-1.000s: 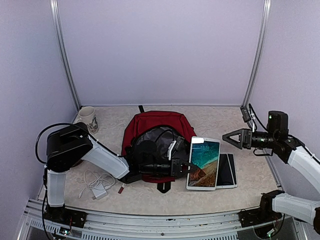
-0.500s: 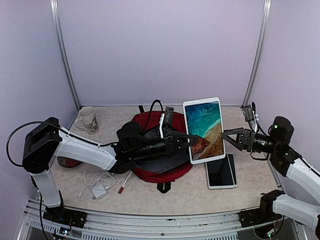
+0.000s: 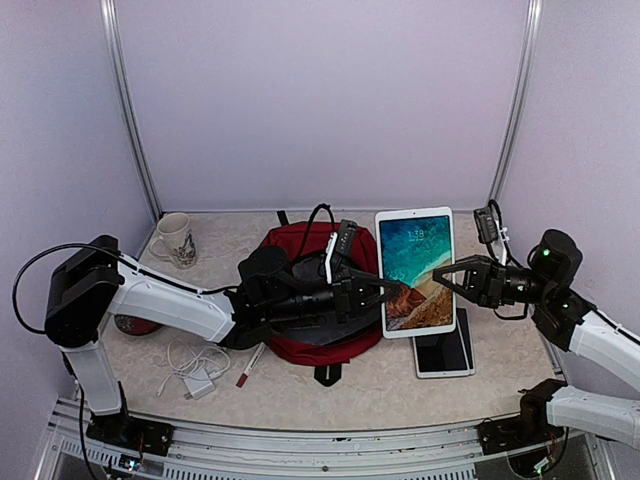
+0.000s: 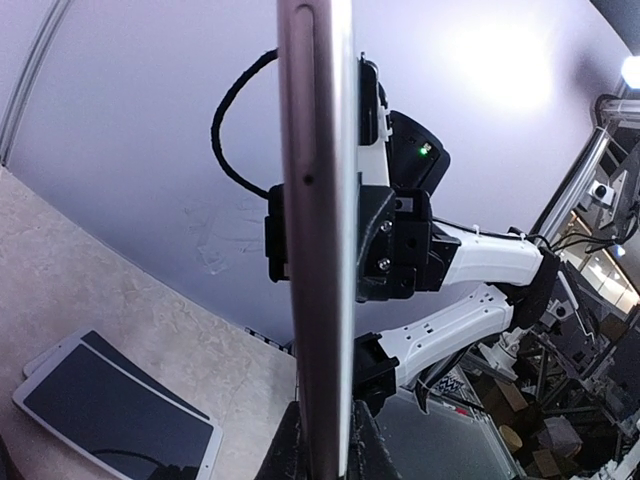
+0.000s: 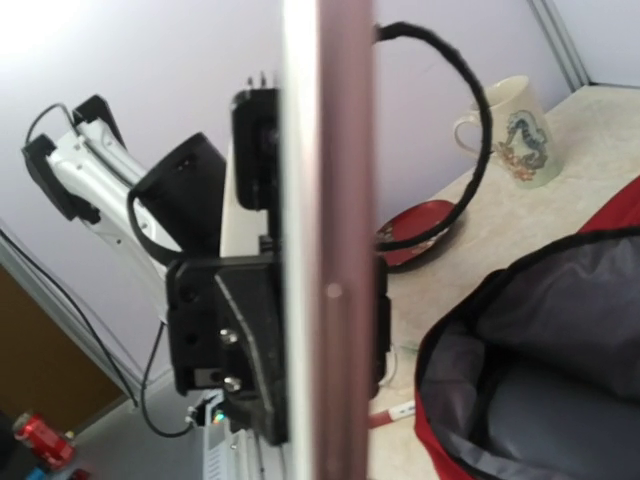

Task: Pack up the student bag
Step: Pass from the left arm to the right

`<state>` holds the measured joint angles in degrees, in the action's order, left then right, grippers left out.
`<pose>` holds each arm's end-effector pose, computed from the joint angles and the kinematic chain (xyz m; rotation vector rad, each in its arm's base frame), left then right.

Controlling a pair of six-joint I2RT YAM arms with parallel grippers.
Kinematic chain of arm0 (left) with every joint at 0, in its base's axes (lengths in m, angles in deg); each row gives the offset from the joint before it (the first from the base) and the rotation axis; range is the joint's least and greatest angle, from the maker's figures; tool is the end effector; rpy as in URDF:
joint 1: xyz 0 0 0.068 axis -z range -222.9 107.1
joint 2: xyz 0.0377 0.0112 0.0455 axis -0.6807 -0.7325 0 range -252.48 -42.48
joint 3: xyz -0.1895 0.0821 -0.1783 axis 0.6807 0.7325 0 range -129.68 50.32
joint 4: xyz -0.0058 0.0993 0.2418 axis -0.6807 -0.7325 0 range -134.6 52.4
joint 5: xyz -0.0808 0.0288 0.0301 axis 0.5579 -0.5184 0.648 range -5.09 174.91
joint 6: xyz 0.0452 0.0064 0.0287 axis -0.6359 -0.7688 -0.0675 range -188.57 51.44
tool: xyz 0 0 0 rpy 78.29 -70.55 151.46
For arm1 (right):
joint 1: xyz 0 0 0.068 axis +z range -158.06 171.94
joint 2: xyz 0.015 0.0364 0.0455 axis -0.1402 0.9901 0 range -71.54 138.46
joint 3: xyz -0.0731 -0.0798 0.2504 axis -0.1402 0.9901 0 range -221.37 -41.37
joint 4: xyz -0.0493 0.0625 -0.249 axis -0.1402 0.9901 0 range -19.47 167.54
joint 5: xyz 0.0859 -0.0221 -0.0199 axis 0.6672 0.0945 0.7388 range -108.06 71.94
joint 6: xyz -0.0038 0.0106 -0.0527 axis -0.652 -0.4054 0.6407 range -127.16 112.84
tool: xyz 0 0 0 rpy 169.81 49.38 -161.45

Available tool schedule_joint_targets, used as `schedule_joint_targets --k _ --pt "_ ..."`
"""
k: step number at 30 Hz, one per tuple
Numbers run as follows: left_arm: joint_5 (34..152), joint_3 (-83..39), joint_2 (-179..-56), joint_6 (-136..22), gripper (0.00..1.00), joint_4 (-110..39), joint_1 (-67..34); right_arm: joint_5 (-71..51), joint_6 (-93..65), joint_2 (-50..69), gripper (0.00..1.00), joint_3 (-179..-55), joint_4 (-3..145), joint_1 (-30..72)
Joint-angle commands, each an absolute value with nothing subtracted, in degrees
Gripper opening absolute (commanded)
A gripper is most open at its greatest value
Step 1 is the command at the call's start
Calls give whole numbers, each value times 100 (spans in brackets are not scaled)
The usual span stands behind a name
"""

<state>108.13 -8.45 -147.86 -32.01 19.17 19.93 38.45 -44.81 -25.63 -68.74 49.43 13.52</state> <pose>0.1732 -0.3685 0.2500 0.7460 1.4686 -1.6703 0.1575 0.0943 0.2864 -0.6444 1.6522 1.5211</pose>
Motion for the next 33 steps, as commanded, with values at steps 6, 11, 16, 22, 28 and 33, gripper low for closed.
schedule_joint_targets --k 6,11,16,22,28,33 --pt "10764 -1199 -14663 -3437 0 2357 2065 3937 -4557 -2586 0 -6996 4771 1418" --pt "10781 -1180 -14676 -3397 13 2259 2032 3802 -4609 -2691 0 -7009 4784 1418" --pt "10677 -1181 -14814 -3176 47 2013 1861 3375 -4677 -2751 0 -7072 5101 1418" --pt "10468 -1036 -14879 -2941 60 1646 1572 2984 -4730 -2714 0 -7116 5398 1409" --pt "9804 -790 -14193 -3621 71 255 1155 2576 -4727 -2680 0 -7227 5932 1339" --pt "8716 -1459 -13880 -4956 89 -2308 927 2634 -4715 -2750 0 -7152 5938 1312"
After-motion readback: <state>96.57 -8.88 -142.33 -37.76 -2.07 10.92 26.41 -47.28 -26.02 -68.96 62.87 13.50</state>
